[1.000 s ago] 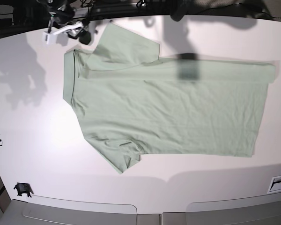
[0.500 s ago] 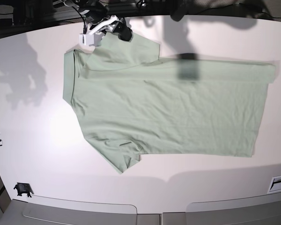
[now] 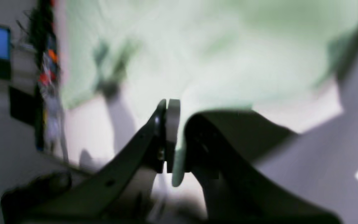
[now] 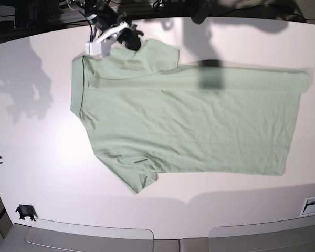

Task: Fold the T-shirt properly
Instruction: 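Grasp the folded edge again with both grippers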

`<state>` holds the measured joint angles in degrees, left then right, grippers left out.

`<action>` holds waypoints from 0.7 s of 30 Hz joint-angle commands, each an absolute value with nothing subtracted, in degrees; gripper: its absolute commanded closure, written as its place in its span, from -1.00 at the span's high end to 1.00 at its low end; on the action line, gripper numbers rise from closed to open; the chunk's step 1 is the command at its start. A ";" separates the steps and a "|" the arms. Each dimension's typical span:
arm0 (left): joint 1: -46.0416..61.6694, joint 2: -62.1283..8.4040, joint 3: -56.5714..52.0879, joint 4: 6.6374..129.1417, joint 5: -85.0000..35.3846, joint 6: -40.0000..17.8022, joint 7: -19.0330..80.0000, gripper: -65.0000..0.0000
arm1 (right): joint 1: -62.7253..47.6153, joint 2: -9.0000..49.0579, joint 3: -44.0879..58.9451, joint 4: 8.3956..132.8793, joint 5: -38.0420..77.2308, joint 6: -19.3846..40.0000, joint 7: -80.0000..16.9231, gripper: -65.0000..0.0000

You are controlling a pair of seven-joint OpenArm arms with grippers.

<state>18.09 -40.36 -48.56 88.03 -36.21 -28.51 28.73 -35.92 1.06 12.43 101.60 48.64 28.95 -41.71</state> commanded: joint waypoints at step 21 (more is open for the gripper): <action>17.80 -41.93 -49.19 88.95 -37.12 -28.25 27.31 -0.32 | -5.04 -4.12 11.92 95.59 26.74 30.02 -32.08 -1.00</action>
<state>18.09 -40.34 -48.56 88.03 -36.18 -28.51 28.73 -5.78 -4.12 12.03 94.52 25.54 29.41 -33.85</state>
